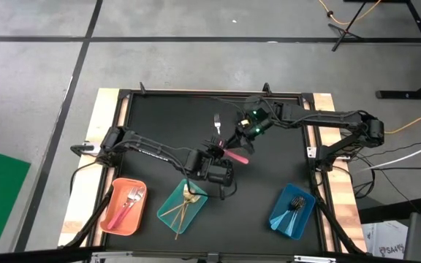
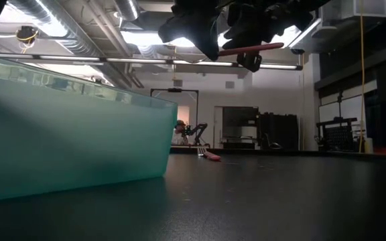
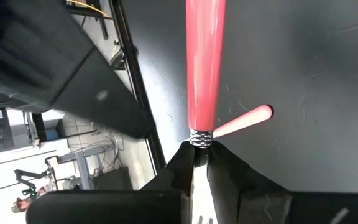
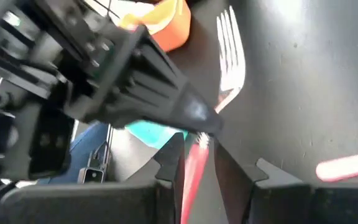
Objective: Sort silverware by color (type)
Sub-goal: Put the pink fork into the orange bin
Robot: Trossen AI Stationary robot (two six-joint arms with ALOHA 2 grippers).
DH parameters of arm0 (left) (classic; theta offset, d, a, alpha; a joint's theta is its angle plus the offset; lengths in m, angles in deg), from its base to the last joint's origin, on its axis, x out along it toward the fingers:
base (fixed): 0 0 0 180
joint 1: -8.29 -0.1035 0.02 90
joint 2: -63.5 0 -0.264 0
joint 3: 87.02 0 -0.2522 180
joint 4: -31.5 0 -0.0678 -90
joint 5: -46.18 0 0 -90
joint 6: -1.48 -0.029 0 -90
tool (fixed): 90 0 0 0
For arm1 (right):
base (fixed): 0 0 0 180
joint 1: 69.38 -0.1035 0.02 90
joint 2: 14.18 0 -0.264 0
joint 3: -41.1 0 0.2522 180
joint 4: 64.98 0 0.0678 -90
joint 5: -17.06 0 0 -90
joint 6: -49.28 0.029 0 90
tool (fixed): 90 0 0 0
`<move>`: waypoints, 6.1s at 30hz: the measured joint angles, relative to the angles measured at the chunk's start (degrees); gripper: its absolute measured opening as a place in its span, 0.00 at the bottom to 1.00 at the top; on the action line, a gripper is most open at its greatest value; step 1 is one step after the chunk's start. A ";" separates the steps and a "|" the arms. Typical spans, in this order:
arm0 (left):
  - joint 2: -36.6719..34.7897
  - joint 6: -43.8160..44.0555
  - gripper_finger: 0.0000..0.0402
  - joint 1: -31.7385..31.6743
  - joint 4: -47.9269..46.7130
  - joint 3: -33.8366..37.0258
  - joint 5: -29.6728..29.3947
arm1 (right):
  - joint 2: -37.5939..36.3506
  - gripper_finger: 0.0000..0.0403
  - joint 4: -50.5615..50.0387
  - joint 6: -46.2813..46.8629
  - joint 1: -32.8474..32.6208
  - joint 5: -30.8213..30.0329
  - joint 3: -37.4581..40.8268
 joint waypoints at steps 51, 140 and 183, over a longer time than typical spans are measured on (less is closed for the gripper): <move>-0.07 -3.08 0.06 -2.61 3.56 -0.02 -2.12 | 0.00 0.19 -10.81 1.15 -0.09 2.51 0.06; -2.63 64.43 0.24 0.24 -10.35 9.42 15.47 | 0.22 0.00 -6.20 -4.63 -0.02 -13.51 0.03; 7.17 96.83 0.24 -11.59 34.67 10.87 45.19 | -19.52 0.00 -25.11 -10.36 1.49 -20.15 0.01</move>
